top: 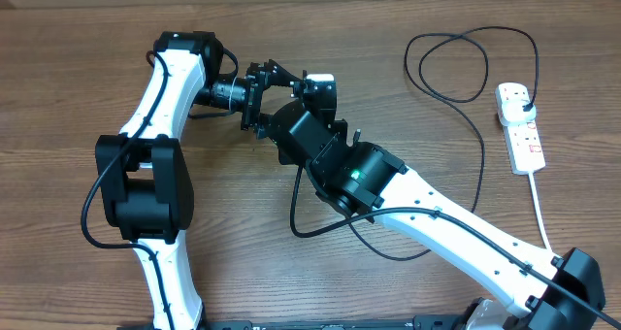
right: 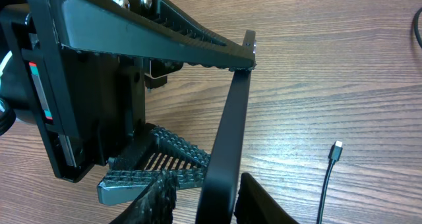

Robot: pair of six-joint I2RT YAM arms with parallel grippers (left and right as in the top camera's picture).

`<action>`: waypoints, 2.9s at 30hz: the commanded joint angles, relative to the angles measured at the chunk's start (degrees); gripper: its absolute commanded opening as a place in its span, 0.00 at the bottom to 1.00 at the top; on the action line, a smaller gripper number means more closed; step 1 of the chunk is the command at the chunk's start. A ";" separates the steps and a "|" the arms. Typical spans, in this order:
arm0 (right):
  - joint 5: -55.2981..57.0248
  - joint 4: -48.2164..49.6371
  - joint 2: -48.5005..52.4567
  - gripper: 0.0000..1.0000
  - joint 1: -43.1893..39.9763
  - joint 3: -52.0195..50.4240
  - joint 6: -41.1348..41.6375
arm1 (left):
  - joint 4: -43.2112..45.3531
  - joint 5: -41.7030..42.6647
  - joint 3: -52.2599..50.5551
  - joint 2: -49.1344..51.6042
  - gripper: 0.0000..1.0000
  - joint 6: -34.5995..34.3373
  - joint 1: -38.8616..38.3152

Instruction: Plug charger to phone and switch on socket

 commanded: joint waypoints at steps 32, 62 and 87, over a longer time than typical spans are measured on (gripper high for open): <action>0.15 0.17 0.02 0.13 0.28 1.20 0.02 | 0.02 3.30 1.62 0.26 0.82 -0.66 -0.17; -0.90 -1.75 -4.28 0.04 -5.42 1.20 69.96 | 3.43 0.35 1.62 0.26 0.70 -5.03 -1.60; -4.74 0.00 -4.28 0.04 -5.42 1.20 87.84 | 4.81 0.28 1.62 0.26 0.28 -18.43 -2.86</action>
